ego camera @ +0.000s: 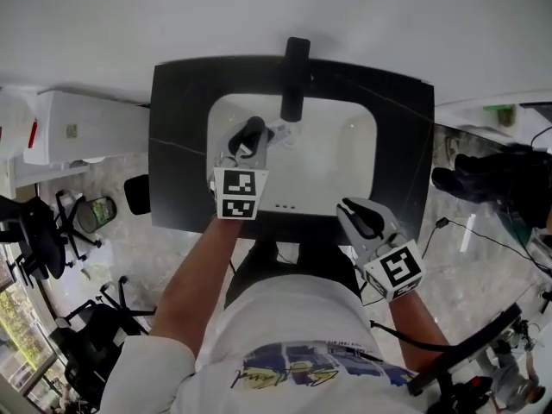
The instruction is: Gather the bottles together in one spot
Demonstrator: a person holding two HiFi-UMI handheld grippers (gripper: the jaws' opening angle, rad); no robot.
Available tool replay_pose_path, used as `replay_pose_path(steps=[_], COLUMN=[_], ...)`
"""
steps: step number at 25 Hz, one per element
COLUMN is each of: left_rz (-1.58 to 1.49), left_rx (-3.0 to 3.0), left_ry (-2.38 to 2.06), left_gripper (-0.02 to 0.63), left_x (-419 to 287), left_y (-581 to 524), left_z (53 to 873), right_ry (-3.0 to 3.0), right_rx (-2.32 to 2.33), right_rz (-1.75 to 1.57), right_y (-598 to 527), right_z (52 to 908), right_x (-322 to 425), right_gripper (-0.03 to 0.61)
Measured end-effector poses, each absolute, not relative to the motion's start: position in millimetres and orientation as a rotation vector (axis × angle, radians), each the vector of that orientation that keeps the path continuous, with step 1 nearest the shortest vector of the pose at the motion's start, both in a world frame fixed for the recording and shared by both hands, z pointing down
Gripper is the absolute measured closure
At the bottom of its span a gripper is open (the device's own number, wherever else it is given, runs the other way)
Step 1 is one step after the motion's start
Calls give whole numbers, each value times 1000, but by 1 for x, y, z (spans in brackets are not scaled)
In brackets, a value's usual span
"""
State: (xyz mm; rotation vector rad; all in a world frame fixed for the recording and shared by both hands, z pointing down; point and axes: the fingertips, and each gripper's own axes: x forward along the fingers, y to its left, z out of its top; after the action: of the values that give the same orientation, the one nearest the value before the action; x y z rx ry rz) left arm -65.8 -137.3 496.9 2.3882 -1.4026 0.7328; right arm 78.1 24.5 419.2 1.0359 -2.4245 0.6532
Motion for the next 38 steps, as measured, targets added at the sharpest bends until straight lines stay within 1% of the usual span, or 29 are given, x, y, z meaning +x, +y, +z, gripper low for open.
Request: replay_pose_path(steps=[5, 20, 29, 38], left_rz=[642, 478, 425, 375], left_rx=[2359, 2286, 2259, 2299], left_ry=[-1523, -1666, -1760, -1762], left_gripper=[519, 518, 520, 514], left_x=[-87, -69, -63, -61], left_y=[-176, -258, -283, -285], left_z=[470, 452, 458, 458], right_ry=[-2424, -2375, -2349, -2371], right_rx=[1058, 1105, 1108, 1073], right_rz=[649, 685, 696, 741], right_y=[27, 39, 31, 21], right_z=[417, 424, 427, 431], right_x=[73, 109, 141, 145], right_gripper=[528, 529, 529, 529])
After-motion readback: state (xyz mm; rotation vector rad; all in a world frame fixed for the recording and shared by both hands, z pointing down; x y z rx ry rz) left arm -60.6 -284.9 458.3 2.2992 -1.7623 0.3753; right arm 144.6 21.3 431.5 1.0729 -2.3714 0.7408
